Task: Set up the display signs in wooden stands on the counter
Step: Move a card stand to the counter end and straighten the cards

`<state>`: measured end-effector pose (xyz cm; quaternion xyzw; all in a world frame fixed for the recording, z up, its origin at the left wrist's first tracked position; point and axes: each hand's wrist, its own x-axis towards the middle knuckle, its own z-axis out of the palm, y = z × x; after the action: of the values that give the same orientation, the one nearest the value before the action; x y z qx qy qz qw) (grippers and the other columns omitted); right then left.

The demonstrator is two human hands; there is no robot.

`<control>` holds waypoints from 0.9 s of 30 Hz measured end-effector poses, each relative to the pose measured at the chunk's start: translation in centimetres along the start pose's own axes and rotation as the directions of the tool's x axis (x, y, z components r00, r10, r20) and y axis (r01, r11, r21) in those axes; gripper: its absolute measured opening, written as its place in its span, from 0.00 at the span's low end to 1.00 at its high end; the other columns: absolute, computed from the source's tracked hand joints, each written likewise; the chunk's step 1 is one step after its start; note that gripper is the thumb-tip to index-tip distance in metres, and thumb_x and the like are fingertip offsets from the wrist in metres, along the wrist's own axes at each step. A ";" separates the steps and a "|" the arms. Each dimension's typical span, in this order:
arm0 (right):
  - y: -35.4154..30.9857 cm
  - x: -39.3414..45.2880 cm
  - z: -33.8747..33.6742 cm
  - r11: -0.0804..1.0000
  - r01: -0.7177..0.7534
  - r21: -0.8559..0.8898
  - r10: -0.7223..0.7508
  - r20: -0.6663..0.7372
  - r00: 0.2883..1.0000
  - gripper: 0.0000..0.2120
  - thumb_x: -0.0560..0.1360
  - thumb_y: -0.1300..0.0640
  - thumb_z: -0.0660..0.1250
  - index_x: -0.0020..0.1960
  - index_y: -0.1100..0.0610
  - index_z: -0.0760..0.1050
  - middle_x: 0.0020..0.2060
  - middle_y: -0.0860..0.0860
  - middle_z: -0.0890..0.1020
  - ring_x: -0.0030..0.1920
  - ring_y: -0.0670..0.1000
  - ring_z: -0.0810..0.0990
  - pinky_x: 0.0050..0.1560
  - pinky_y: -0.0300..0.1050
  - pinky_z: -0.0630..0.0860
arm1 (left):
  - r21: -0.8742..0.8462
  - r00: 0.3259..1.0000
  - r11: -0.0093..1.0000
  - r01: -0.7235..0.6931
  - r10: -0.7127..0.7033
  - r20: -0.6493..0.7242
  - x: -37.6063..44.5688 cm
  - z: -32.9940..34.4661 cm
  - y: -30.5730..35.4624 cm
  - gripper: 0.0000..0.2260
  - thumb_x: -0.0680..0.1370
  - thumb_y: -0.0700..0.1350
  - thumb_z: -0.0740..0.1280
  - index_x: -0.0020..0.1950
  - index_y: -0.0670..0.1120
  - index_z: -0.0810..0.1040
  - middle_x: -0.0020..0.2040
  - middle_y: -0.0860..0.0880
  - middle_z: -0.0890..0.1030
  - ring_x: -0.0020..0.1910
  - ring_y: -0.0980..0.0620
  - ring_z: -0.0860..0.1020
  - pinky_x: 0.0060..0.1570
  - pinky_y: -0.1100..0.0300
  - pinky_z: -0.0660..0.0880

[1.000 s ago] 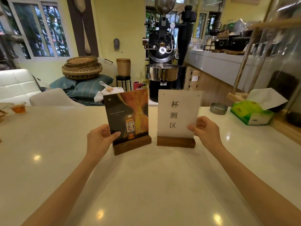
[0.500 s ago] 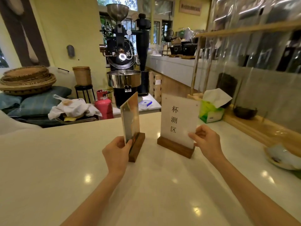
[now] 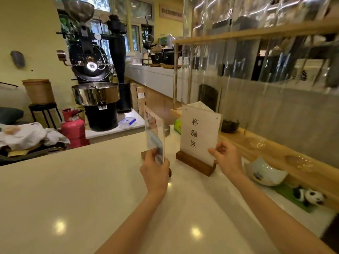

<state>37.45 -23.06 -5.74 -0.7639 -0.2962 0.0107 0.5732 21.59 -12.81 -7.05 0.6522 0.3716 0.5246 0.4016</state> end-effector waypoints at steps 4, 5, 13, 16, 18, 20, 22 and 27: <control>1.0 2.1 -1.4 0.999 -0.021 -0.027 0.020 -0.030 0.999 0.13 0.70 0.62 0.69 0.33 0.51 0.68 0.37 0.56 0.79 0.42 0.58 0.80 0.43 0.60 0.79 | -0.030 0.998 0.999 0.016 -0.014 0.055 -0.4 4.1 1.2 0.16 0.70 0.33 0.67 0.57 0.40 0.74 0.55 0.41 0.79 0.36 0.61 0.75 0.27 0.83 0.66; 1.2 2.5 -1.7 0.999 -0.024 -0.034 0.023 -0.031 0.999 0.13 0.70 0.62 0.69 0.34 0.51 0.68 0.36 0.55 0.78 0.42 0.58 0.79 0.43 0.60 0.79 | -0.035 0.998 0.999 0.011 -0.008 0.063 -0.6 5.1 1.3 0.16 0.69 0.33 0.67 0.57 0.40 0.74 0.56 0.41 0.79 0.40 0.58 0.77 0.30 0.84 0.66; 2.7 5.6 -3.4 0.992 -0.081 -0.094 0.068 -0.142 0.988 0.06 0.69 0.62 0.70 0.40 0.58 0.72 0.40 0.60 0.81 0.42 0.59 0.79 0.44 0.54 0.77 | -0.169 0.990 0.980 0.108 -0.090 0.112 -2.1 12.8 2.2 0.17 0.69 0.36 0.68 0.56 0.47 0.74 0.55 0.47 0.79 0.50 0.49 0.79 0.43 0.50 0.82; 3.1 6.2 -4.1 0.990 -0.102 -0.100 0.084 -0.172 0.982 0.05 0.70 0.61 0.69 0.43 0.59 0.74 0.40 0.57 0.80 0.41 0.55 0.78 0.45 0.54 0.79 | -0.181 0.985 0.973 0.147 -0.127 0.113 -2.6 14.8 3.1 0.17 0.70 0.35 0.68 0.57 0.46 0.74 0.59 0.45 0.78 0.54 0.50 0.77 0.49 0.49 0.80; 3.5 6.6 -4.8 0.991 -0.085 -0.105 0.066 -0.174 0.982 0.05 0.70 0.61 0.69 0.40 0.59 0.73 0.39 0.59 0.80 0.41 0.56 0.78 0.45 0.54 0.78 | -0.173 0.985 0.975 0.141 -0.122 0.119 -2.9 16.0 3.4 0.18 0.70 0.34 0.68 0.58 0.45 0.74 0.60 0.43 0.78 0.56 0.52 0.76 0.50 0.65 0.76; 3.8 7.1 -5.3 0.991 -0.075 -0.108 0.054 -0.184 0.981 0.10 0.70 0.62 0.69 0.34 0.55 0.69 0.37 0.61 0.80 0.40 0.59 0.78 0.43 0.54 0.76 | -0.154 0.983 0.978 0.143 -0.122 0.137 -3.3 17.1 3.7 0.18 0.70 0.34 0.68 0.58 0.44 0.73 0.61 0.43 0.78 0.55 0.56 0.74 0.42 0.80 0.69; 4.1 7.5 -5.7 0.991 -0.072 -0.115 0.050 -0.183 0.982 0.15 0.70 0.62 0.69 0.31 0.52 0.66 0.36 0.62 0.79 0.39 0.60 0.78 0.41 0.52 0.75 | -0.166 0.981 0.975 0.144 -0.120 0.151 -3.6 18.1 3.8 0.17 0.70 0.34 0.67 0.58 0.44 0.73 0.61 0.43 0.78 0.53 0.58 0.72 0.34 0.84 0.66; 4.2 8.1 -6.0 0.988 -0.061 -0.145 0.032 -0.192 0.981 0.18 0.70 0.63 0.68 0.30 0.50 0.63 0.32 0.53 0.75 0.35 0.51 0.73 0.35 0.41 0.70 | -0.176 0.977 0.970 0.165 -0.136 0.165 -3.8 19.8 4.2 0.18 0.70 0.34 0.68 0.58 0.45 0.73 0.60 0.44 0.77 0.55 0.56 0.74 0.46 0.71 0.71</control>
<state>48.11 -25.26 -4.81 -0.8092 -0.2226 -0.0707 0.5392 40.61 -20.62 -7.21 0.6190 0.3372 0.4743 0.5275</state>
